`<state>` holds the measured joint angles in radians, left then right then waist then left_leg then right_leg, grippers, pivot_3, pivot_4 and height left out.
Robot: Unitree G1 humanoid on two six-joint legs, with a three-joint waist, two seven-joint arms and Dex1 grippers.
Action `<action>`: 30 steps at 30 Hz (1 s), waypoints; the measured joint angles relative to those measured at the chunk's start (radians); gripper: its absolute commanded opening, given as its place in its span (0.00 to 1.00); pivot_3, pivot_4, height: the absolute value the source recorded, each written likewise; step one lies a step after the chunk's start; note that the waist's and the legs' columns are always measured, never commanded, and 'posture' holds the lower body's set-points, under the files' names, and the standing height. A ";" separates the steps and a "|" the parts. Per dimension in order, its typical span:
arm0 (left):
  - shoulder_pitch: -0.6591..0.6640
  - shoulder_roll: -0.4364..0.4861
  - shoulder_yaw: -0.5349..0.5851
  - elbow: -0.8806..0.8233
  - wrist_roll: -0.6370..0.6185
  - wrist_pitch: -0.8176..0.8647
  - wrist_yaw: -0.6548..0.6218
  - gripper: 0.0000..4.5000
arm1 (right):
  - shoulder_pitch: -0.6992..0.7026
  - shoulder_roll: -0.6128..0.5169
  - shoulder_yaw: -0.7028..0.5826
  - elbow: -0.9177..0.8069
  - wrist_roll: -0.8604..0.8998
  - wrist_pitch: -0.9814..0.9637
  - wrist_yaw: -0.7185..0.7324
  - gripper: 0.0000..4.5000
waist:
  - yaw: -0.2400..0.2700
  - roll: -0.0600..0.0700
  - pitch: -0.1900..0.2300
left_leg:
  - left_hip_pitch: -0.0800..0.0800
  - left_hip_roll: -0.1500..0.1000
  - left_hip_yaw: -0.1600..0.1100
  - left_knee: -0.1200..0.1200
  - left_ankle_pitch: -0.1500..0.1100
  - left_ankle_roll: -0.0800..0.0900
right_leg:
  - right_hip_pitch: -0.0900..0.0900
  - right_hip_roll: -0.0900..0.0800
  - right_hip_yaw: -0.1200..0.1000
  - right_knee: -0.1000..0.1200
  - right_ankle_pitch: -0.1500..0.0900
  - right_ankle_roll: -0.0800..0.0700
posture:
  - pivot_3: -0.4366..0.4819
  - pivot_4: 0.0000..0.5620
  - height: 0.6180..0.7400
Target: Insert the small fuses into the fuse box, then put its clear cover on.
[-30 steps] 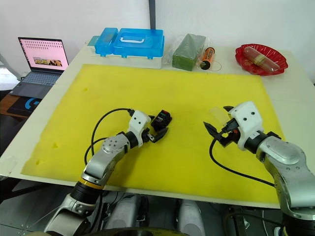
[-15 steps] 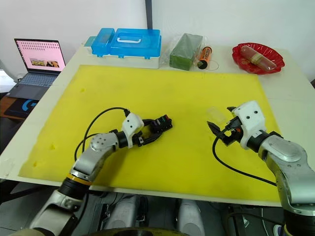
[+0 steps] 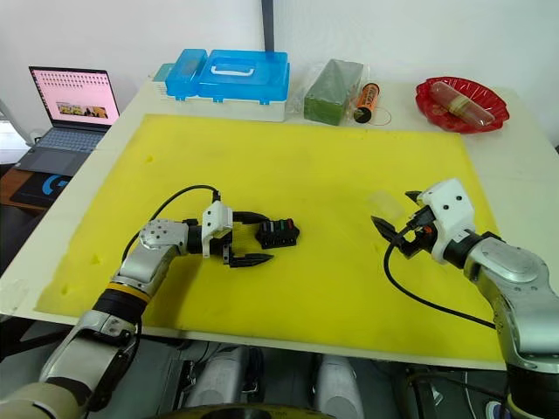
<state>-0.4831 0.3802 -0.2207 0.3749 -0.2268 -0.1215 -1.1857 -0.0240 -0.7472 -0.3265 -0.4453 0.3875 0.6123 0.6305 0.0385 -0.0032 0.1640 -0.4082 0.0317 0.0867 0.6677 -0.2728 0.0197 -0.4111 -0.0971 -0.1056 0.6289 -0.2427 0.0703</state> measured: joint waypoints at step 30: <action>-0.002 -0.040 -0.003 -0.016 0.064 0.030 0.028 0.63 | -0.304 0.050 0.199 0.690 -0.101 -0.286 0.157 0.85 | -0.002 0.001 -0.001 | 0.001 0.000 0.000 0.001 0.000 0.000 | 0.002 0.000 -0.001 0.000 0.000 0.000 | 0.48 0.27 1.00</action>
<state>-0.4852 0.3405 -0.2236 0.3592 -0.1628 -0.0919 -1.1574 -0.3284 -0.6977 -0.1278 0.2443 0.2863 0.3261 0.7872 0.0363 -0.0023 0.1634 -0.4069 0.0312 0.0867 0.6686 -0.2726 0.0198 -0.4089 -0.0973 -0.1063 0.6293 -0.2425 0.0707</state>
